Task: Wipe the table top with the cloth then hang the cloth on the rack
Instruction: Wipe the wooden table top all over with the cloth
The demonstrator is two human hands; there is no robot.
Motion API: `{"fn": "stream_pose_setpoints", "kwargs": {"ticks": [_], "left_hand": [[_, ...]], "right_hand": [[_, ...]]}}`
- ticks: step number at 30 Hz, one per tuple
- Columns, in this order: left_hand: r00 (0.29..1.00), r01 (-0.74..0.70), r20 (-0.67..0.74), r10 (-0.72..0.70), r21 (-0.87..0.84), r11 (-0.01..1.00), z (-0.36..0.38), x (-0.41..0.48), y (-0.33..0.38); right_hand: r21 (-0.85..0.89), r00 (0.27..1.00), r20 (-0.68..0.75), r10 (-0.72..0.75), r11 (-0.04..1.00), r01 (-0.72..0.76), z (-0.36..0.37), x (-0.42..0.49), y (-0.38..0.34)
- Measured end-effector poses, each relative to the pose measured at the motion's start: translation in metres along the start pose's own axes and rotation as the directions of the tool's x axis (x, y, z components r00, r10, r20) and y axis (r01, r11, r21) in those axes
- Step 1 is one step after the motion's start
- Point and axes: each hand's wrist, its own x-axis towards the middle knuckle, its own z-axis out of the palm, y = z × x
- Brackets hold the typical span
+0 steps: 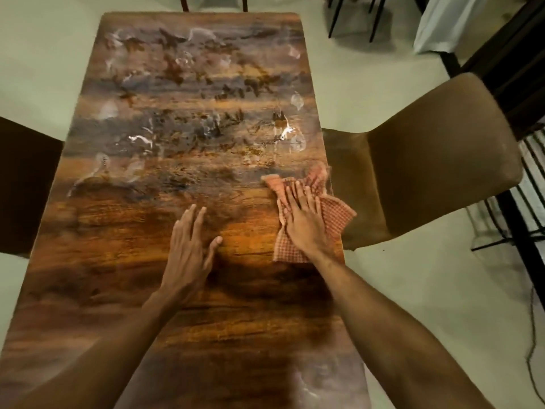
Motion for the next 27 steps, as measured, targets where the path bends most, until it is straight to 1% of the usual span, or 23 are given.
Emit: {"fn": "stream_pose_setpoints", "kwargs": {"ticks": [1, 2, 3, 4, 5, 6, 7, 8, 10, 11, 12, 13, 15, 17, 18, 19, 20, 21, 22, 23, 24, 25, 27], "left_hand": [[1.000, -0.002, -0.003, 0.002, 0.001, 1.000, 0.005, 0.002, 0.010], [1.000, -0.006, -0.009, 0.006, 0.004, 1.000, 0.010, 0.000, 0.021], [1.000, -0.013, -0.012, 0.013, 0.000, 1.000, 0.014, -0.002, 0.030], [1.000, -0.021, -0.014, 0.021, -0.004, 1.000, 0.018, -0.006, 0.038], [1.000, -0.029, -0.011, 0.029, -0.004, 1.000, 0.021, -0.010, 0.045], [0.999, -0.034, -0.007, 0.034, 0.001, 0.999, 0.023, -0.015, 0.050], [0.999, -0.032, -0.010, 0.032, 0.004, 0.999, 0.024, -0.022, 0.054], [1.000, -0.023, -0.017, 0.023, 0.004, 1.000, 0.024, -0.028, 0.056], [0.999, -0.001, -0.037, 0.000, -0.002, 1.000, 0.019, -0.042, 0.055], [0.999, 0.003, -0.042, -0.004, -0.013, 1.000, 0.018, -0.048, 0.054], [0.999, 0.007, -0.043, -0.008, -0.023, 1.000, 0.014, -0.057, 0.052], [0.999, 0.012, -0.037, -0.014, -0.031, 0.999, 0.012, -0.066, 0.052], [0.999, 0.022, -0.023, -0.022, -0.025, 0.999, 0.009, -0.084, 0.046], [1.000, 0.025, -0.003, -0.025, -0.009, 1.000, 0.009, -0.101, 0.038], [1.000, 0.018, 0.006, -0.018, -0.005, 1.000, 0.010, -0.108, 0.033], [1.000, 0.004, 0.013, -0.003, -0.009, 1.000, 0.009, -0.116, 0.028], [1.000, -0.005, 0.016, 0.005, -0.018, 1.000, 0.007, -0.122, 0.024], [1.000, -0.008, 0.017, 0.009, -0.033, 0.999, 0.005, -0.127, 0.019], [1.000, -0.012, 0.018, 0.013, -0.052, 0.999, 0.001, -0.134, 0.012], [1.000, -0.020, 0.017, 0.021, -0.063, 0.998, -0.002, -0.140, 0.005], [0.999, -0.026, 0.016, 0.027, -0.067, 0.997, -0.005, -0.146, -0.003], [0.999, -0.032, 0.011, 0.033, -0.069, 0.997, -0.009, -0.152, -0.010], [0.999, -0.041, 0.000, 0.041, -0.082, 0.996, -0.021, -0.167, -0.031]], "right_hand": [[-0.004, 1.000, 0.008, 0.001, 1.000, -0.001, -0.001, -0.005, 0.001], [-0.013, 0.998, 0.037, -0.049, 0.999, 0.050, 0.001, -0.017, -0.006], [-0.006, 0.985, 0.092, -0.143, 0.990, 0.144, 0.005, -0.032, -0.019], [0.003, 0.953, 0.143, -0.269, 0.963, 0.271, 0.012, -0.051, -0.032], [0.020, 0.901, 0.188, -0.391, 0.919, 0.394, 0.016, -0.072, -0.041], [0.048, 0.860, 0.201, -0.470, 0.881, 0.470, 0.016, -0.084, -0.040], [0.087, 0.850, 0.189, -0.491, 0.871, 0.484, 0.010, -0.085, -0.031], [0.124, 0.885, 0.162, -0.435, 0.899, 0.420, 0.004, -0.078, -0.018], [0.100, 0.974, 0.114, -0.198, 0.977, 0.187, -0.008, -0.064, 0.013], [0.051, 0.993, 0.087, -0.081, 0.996, 0.077, -0.013, -0.061, 0.026], [0.003, 0.998, 0.066, 0.000, 1.000, 0.000, -0.011, -0.066, 0.029], [-0.022, 0.999, 0.043, 0.032, 0.999, -0.031, -0.007, -0.079, 0.023], [-0.019, 0.999, 0.034, 0.000, 1.000, 0.001, 0.010, -0.124, -0.012], [0.079, 0.978, 0.109, -0.178, 0.982, 0.170, 0.029, -0.179, -0.048], [0.131, 0.944, 0.173, -0.281, 0.957, 0.260, 0.033, -0.200, -0.059], [0.204, 0.914, 0.236, -0.329, 0.937, 0.284, 0.030, -0.215, -0.065], [0.292, 0.911, 0.284, -0.300, 0.932, 0.216, 0.028, -0.220, -0.062], [0.336, 0.926, 0.302, -0.225, 0.935, 0.117, 0.027, -0.221, -0.056], [0.316, 0.954, 0.271, -0.126, 0.948, 0.035, 0.030, -0.223, -0.048], [0.257, 0.979, 0.205, -0.001, 0.965, -0.053, 0.032, -0.225, -0.040], [0.184, 0.986, 0.114, 0.118, 0.973, -0.137, 0.036, -0.228, -0.034], [0.089, 0.984, 0.021, 0.178, 0.980, -0.179, 0.043, -0.235, -0.035], [-0.032, 0.979, -0.073, 0.192, 0.980, -0.194, 0.062, -0.254, -0.073]]}}
